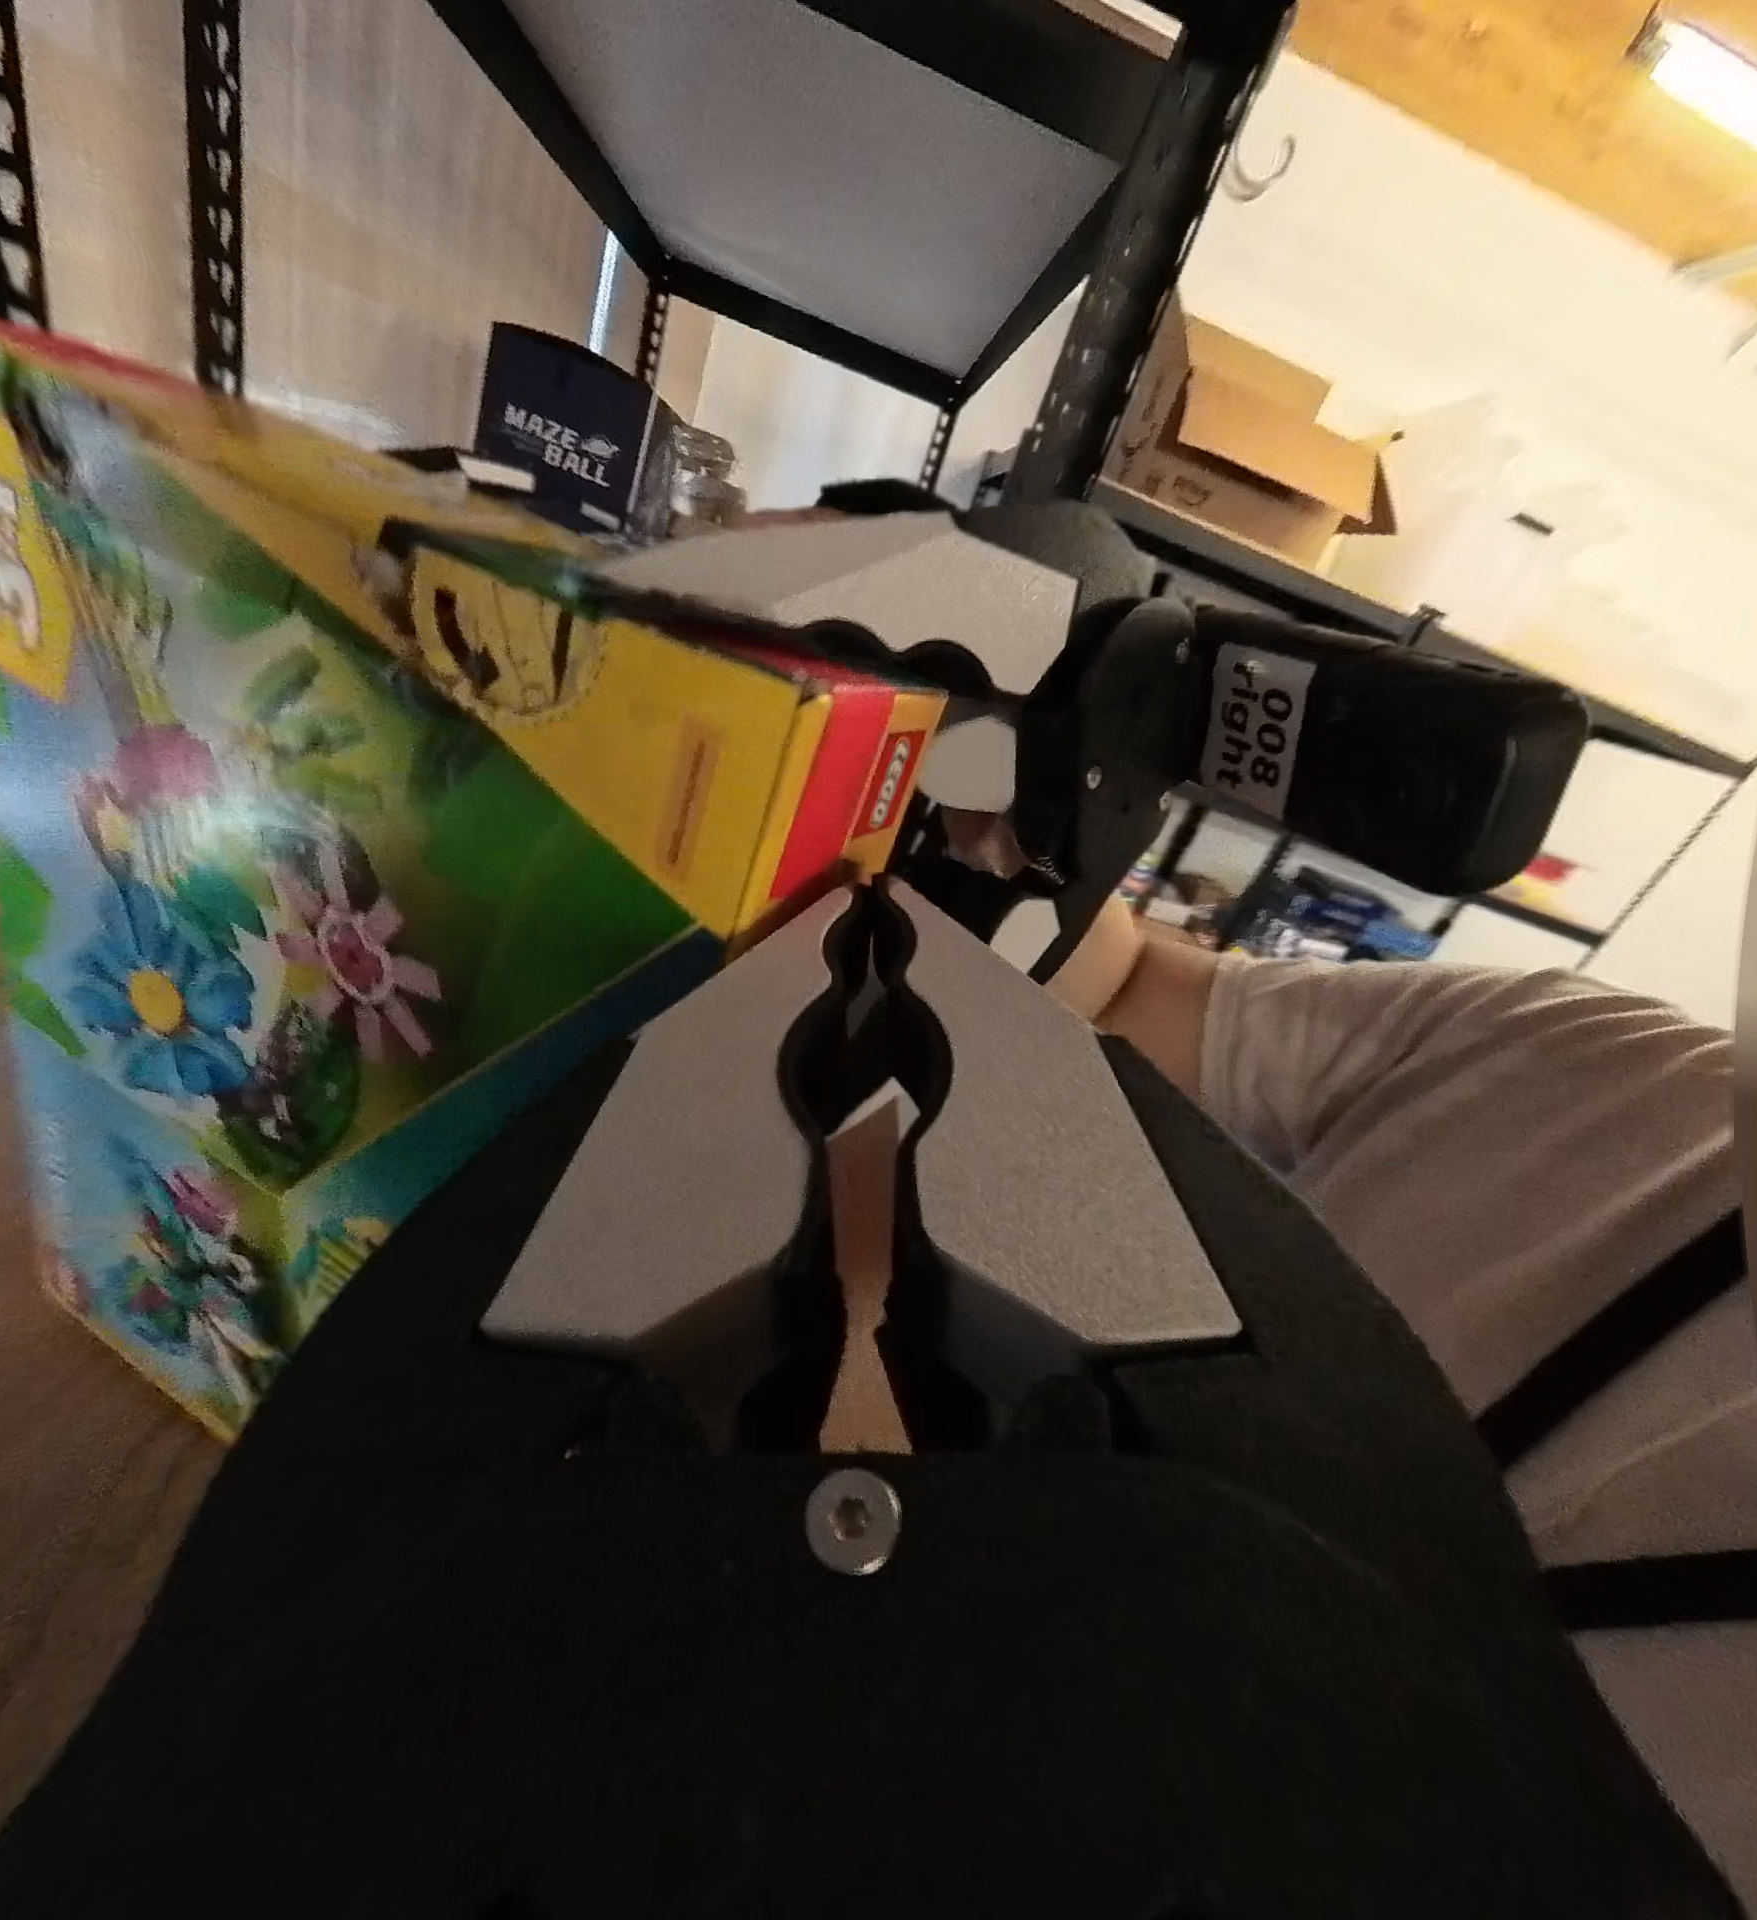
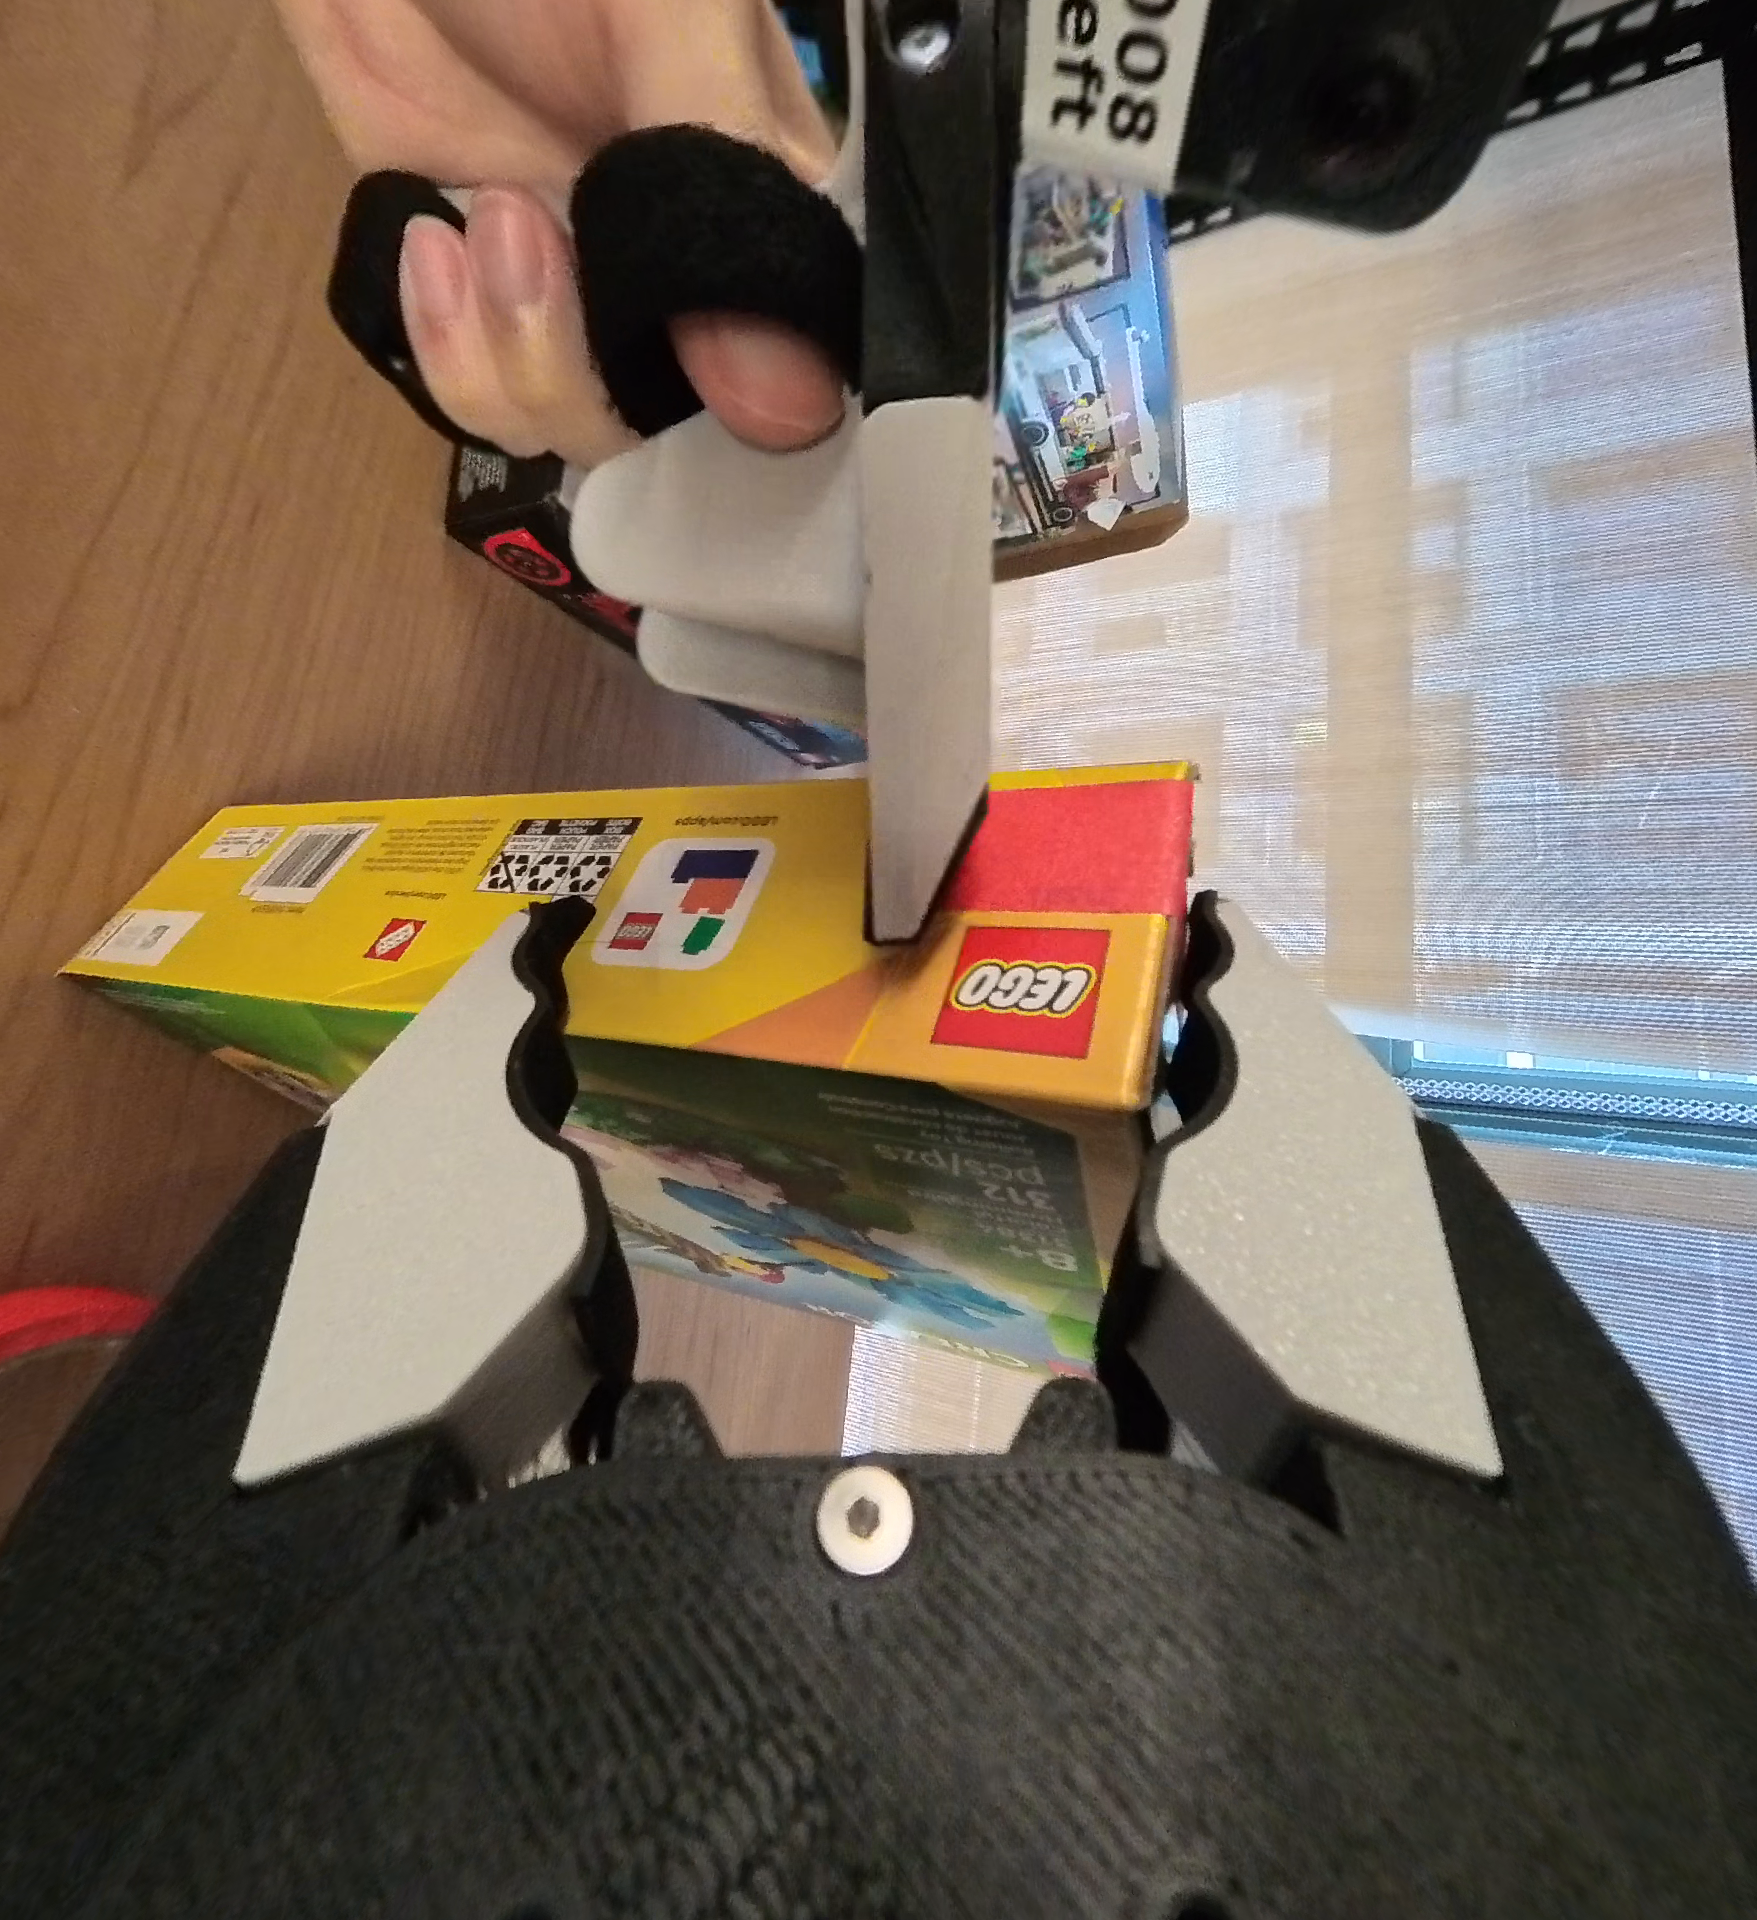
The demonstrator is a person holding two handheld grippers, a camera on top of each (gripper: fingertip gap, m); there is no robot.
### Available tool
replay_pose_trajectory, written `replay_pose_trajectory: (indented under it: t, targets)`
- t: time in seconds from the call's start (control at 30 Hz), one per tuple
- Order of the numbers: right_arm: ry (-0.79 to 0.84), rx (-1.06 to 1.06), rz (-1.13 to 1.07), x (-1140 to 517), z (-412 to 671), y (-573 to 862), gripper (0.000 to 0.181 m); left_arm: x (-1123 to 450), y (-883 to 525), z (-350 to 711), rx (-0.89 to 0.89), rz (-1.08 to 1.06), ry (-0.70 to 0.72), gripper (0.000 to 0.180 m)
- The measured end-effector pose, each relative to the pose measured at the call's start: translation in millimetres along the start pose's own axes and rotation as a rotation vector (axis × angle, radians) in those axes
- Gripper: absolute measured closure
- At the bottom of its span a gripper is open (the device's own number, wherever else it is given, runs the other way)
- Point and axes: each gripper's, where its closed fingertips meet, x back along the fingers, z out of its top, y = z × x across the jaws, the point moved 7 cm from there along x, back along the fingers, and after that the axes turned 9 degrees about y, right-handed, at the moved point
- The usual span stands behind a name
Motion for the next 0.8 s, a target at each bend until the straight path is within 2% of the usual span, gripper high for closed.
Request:
replay_pose_trajectory:
  t: [0.13, 0.27, 0.4, 0.5, 0.6, 0.7, 0.8]
  targets:
    - [-0.005, 0.000, 0.002, -1.2, 0.1, 0.6, 0.064, 7.6, -4.6, -11.9, 0.002, 0.084, -0.072, 0.180]
    - [-0.005, 0.001, 0.002, -1.9, 0.8, 0.5, 0.064, 9.6, 6.6, 5.8, -0.091, 0.122, 0.001, 0.180]
    - [-0.006, 0.001, 0.004, -2.2, 0.8, 0.8, 0.064, 2.3, 7.5, 18.4, -0.101, 0.082, 0.021, 0.180]
    - [-0.005, -0.002, 0.002, -1.0, 0.1, 0.6, 0.064, 2.1, 1.5, 8.8, -0.027, 0.021, 0.007, 0.180]
    - [-0.005, -0.002, 0.001, -0.8, 0.2, 0.4, 0.064, 2.1, -4.6, -10.5, 0.033, 0.000, -0.085, 0.180]
    - [-0.007, -0.001, 0.005, -1.4, 0.9, 0.5, 0.064, -0.1, 4.4, -0.3, 0.044, -0.071, -0.043, 0.180]
    - [-0.008, -0.001, 0.007, -2.0, 0.9, 0.8, 0.064, -2.1, 4.7, 17.0, -0.050, -0.059, -0.044, 0.180]
